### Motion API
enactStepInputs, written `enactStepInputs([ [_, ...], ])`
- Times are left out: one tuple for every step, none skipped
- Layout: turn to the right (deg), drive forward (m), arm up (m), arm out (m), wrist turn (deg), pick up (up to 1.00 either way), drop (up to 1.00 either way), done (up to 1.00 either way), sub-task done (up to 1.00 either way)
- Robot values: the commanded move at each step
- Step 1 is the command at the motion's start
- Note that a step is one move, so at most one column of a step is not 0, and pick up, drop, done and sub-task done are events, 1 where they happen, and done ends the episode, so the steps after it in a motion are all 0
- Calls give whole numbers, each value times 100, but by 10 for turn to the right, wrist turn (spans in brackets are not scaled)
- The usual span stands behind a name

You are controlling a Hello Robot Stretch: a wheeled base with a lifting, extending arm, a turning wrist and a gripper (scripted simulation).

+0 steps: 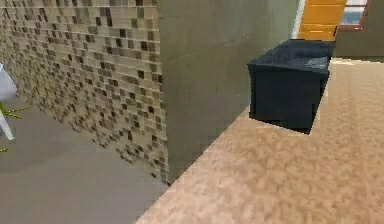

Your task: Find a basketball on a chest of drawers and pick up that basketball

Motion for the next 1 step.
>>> enactStepInputs([
  [180,0,0,0,0,0,0,0,0],
])
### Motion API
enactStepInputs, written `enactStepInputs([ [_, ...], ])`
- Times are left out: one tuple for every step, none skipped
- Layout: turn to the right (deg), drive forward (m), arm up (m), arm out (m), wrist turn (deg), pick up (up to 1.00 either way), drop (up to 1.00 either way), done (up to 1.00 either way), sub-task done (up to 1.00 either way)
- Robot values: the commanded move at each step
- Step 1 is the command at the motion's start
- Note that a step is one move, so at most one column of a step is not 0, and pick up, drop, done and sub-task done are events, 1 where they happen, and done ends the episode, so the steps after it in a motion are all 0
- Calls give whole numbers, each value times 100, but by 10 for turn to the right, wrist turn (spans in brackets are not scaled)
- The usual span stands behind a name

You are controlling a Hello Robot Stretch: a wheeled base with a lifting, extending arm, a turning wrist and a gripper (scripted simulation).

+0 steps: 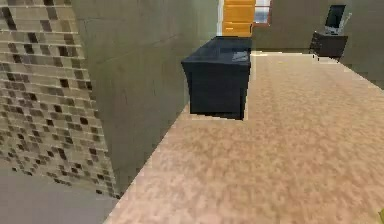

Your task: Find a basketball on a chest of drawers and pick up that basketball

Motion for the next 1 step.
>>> enactStepInputs([
  [0,75,0,0,0,0,0,0,0],
])
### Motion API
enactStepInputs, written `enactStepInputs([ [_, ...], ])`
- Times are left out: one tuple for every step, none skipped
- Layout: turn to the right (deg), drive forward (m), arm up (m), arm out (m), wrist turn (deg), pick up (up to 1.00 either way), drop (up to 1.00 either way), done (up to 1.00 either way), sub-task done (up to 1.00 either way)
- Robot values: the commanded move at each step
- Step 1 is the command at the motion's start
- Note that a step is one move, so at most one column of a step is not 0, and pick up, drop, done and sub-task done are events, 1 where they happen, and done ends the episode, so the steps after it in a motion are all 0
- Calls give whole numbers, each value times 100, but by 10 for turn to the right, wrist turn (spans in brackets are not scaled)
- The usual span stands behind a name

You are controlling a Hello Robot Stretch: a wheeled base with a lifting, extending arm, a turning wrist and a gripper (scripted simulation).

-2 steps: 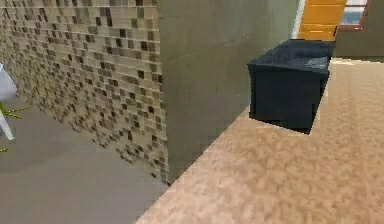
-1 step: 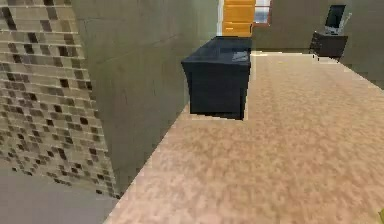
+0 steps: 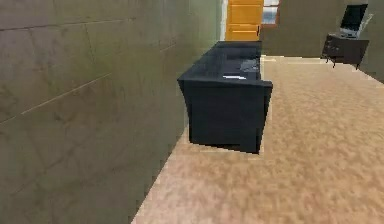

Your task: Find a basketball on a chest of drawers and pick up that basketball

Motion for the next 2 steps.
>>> enactStepInputs([
  [420,0,0,0,0,0,0,0,0],
  [0,70,0,0,0,0,0,0,0],
])
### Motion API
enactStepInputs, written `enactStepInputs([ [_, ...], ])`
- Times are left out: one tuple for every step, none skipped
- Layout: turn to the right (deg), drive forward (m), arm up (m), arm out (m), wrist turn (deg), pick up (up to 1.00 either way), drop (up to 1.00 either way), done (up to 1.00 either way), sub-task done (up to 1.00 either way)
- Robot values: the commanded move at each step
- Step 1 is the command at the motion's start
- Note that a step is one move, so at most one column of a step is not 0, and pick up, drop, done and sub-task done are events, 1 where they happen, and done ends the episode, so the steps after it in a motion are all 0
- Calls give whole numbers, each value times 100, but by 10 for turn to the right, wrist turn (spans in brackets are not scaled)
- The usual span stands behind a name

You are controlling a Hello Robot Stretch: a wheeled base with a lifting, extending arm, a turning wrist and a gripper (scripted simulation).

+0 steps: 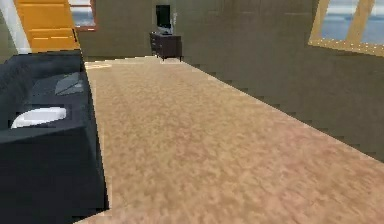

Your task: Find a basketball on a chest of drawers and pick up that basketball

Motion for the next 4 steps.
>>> enactStepInputs([
  [60,0,0,0,0,0,0,0,0],
  [0,100,0,0,0,0,0,0,0],
  [0,5,0,0,0,0,0,0,0],
  [-360,0,0,0,0,0,0,0,0],
])
